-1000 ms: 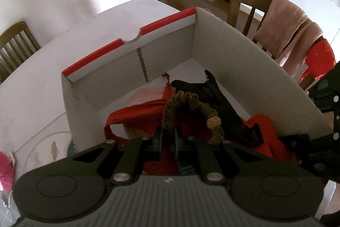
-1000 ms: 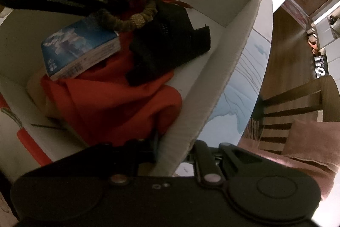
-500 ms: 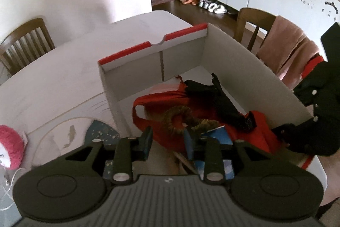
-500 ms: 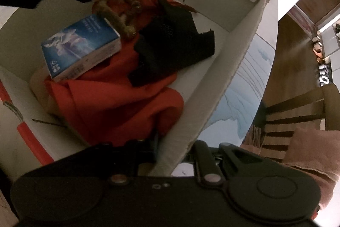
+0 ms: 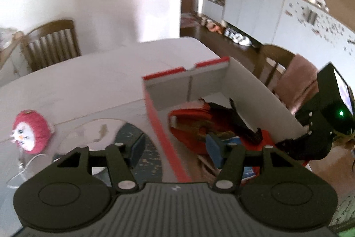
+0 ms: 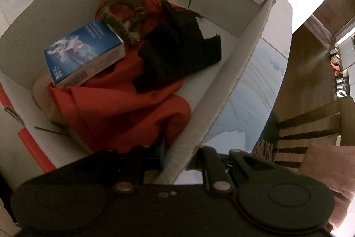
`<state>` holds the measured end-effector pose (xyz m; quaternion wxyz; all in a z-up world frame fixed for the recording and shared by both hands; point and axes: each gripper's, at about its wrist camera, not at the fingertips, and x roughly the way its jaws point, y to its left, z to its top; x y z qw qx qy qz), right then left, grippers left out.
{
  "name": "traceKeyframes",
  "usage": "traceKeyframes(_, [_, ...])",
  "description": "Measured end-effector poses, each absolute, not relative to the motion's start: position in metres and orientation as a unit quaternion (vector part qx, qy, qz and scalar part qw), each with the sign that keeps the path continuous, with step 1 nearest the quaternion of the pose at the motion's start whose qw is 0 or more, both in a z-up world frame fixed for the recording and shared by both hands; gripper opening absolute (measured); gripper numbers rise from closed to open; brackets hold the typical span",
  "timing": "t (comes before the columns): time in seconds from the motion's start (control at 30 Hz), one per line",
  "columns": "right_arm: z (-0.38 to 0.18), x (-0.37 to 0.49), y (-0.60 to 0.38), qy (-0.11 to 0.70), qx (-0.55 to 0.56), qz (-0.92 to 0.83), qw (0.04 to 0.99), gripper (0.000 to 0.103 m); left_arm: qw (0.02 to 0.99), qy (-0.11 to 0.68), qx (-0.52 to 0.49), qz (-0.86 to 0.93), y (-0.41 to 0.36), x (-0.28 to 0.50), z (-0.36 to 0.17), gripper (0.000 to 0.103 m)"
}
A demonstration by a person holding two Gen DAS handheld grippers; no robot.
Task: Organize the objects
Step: 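Move the left gripper back over the pink patterned pouch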
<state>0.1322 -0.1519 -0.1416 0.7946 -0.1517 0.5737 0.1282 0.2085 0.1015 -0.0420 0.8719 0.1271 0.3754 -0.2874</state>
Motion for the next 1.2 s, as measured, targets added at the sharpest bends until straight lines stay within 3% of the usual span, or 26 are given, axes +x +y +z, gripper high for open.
traceKeyframes(0.13, [-0.141,0.133,-0.152,0.574,-0.157,0.131,0.793,0.014,0.89,0.363,0.117,-0.249,0.13,0.207,-0.03,0.069])
traceKeyframes(0.5, [-0.147,0.14,-0.15,0.583,-0.158,0.129,0.787,0.013,0.901,0.383,0.112,-0.171,0.213,0.223,-0.035,0.078])
traceKeyframes(0.87, [-0.154,0.152,-0.152,0.6,-0.149,0.109,0.779,0.014,0.878,0.432,0.106,-0.174,0.257,0.255,-0.084,0.085])
traceKeyframes(1.2, [-0.158,0.161,-0.141,0.61,-0.153,0.085,0.773,0.014,0.863,0.464,0.115,-0.164,0.223,0.28,-0.141,0.086])
